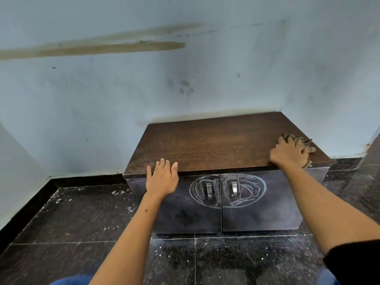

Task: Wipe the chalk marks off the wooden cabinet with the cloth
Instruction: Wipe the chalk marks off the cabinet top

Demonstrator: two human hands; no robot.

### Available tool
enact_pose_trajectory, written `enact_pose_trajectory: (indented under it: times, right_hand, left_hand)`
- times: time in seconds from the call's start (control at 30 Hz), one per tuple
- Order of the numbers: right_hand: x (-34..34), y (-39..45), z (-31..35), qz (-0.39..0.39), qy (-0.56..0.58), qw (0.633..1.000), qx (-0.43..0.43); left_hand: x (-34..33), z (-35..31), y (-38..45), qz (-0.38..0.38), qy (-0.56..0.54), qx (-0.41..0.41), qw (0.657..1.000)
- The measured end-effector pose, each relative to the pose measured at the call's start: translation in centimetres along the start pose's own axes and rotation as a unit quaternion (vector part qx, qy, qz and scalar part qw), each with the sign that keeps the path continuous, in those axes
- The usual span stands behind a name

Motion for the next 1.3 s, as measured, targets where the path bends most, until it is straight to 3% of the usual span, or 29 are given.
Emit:
enact_pose_trajectory:
  times: [0.1, 0.3, 0.5, 0.63, 0.7, 0.83, 1.0, 1.3]
  right_hand:
    - [-0.9, -1.8, 3.3, 0.000, -0.016, 1.000, 0.016]
    - [-6.4, -10.1, 19.6, 0.030, -0.016, 0.973, 0.227]
    - [-11.2, -20.8, 34.0, 0.087, 0.020, 0.904, 0.418]
    - [-13.1, -24.0, 39.2, 0.133, 0.010, 0.835, 0.534]
    - [-13.2, -23.0, 40.5, 0.139, 0.001, 0.819, 0.556]
    - [-13.4, -18.2, 40.7, 0.143, 0.023, 0.850, 0.507]
    - [-12.9, -11.5, 37.3, 0.135, 0.019, 0.894, 0.428]
    - [-5.6, 2.4, 17.2, 0.047, -0.014, 0.972, 0.230]
  left_hand:
    - [1.6, 1.5, 0.3, -0.008, -0.089, 0.009, 0.996]
    - [5.2, 6.8, 0.6, -0.044, -0.132, 0.058, 0.989]
    - [8.2, 8.6, 0.9, -0.077, -0.153, 0.049, 0.984]
    - [9.3, 8.0, 1.9, -0.082, -0.186, 0.037, 0.978]
    - [9.4, 7.5, 2.5, -0.093, -0.207, 0.039, 0.973]
    - [7.9, 5.8, 3.8, -0.079, -0.234, 0.033, 0.968]
    - [4.0, 3.1, 4.5, -0.024, -0.185, -0.002, 0.983]
    - [-1.6, 1.9, 3.8, 0.042, -0.002, 0.013, 0.999]
Point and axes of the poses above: each hand's wrist, its own y-axis towards the middle knuckle, its own x-axis out of the back of the hand, z = x × y, the point moved 10 cm from there along y, towards the middle knuckle, and after that the axes turned 1 degree about x, right-handed, at the moved point
